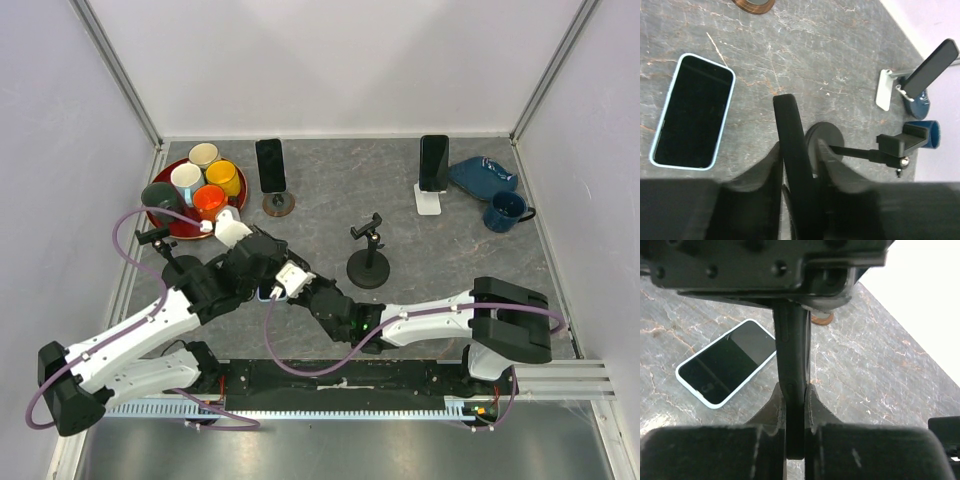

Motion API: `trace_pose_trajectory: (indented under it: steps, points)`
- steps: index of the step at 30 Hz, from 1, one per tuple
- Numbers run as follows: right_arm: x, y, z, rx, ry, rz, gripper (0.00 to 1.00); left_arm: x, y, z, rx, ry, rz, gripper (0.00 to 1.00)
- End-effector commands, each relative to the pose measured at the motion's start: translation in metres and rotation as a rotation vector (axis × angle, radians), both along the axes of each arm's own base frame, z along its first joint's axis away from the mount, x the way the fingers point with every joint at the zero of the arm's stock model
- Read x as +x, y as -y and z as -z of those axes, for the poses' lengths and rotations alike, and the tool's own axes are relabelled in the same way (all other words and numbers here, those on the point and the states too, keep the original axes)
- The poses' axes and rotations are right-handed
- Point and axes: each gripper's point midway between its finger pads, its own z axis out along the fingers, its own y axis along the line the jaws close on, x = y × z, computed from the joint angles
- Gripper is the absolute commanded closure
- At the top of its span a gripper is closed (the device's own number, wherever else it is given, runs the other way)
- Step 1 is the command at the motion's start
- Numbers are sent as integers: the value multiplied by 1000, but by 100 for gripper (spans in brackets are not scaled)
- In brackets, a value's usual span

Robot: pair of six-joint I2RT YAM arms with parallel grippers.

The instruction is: Remove the phone from the phone stand

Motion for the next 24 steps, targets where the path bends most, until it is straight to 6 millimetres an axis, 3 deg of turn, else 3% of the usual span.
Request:
trace_pose_trajectory:
  steps: [1,4,7,11,14,19,22,24]
  points:
    - [-7,-21,-23,183,-75,-29,100,10,-15,-34,-62,128,-90,55]
    - [-9,-25,-19,191,-117,-38,100,10,-27,-42,-7,167,-99,36]
    - [-8,-28,-13,197,-172,-43,100,7,-44,-54,71,222,-114,24]
    - [-3,-30,-4,231,-270,-45,100,4,-70,-77,228,312,-124,15]
    - [4,-28,6,276,-382,-36,100,1,-81,-104,379,417,-63,9]
    - [21,-25,21,386,-594,-5,100,-9,-69,-151,557,651,141,5]
    - [31,-23,34,429,-690,46,100,-13,-59,-161,571,701,213,5]
    - [34,-24,35,475,-750,55,100,-12,-55,-158,616,694,244,5]
